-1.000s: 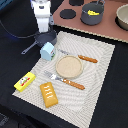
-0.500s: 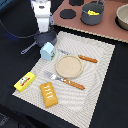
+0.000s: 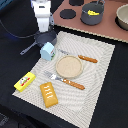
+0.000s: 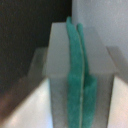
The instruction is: Interact with the objects in diverse but meaningful ways.
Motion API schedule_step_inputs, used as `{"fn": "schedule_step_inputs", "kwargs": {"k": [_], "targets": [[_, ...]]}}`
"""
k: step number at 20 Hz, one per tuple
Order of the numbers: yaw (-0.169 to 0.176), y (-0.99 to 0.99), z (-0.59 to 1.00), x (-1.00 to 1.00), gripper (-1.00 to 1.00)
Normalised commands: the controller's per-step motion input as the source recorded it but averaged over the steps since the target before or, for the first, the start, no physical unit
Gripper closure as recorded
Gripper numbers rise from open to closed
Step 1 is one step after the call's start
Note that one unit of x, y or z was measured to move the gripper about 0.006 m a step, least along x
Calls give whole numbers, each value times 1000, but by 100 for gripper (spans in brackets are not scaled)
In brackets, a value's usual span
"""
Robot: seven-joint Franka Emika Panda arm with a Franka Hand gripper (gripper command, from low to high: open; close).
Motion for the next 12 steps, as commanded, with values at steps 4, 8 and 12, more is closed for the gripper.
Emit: {"fn": "schedule_step_inputs", "kwargs": {"k": [4, 8, 12], "targets": [[-2, 0, 406, -136, 100], [0, 0, 276, -138, 100], [0, 0, 199, -166, 100]]}}
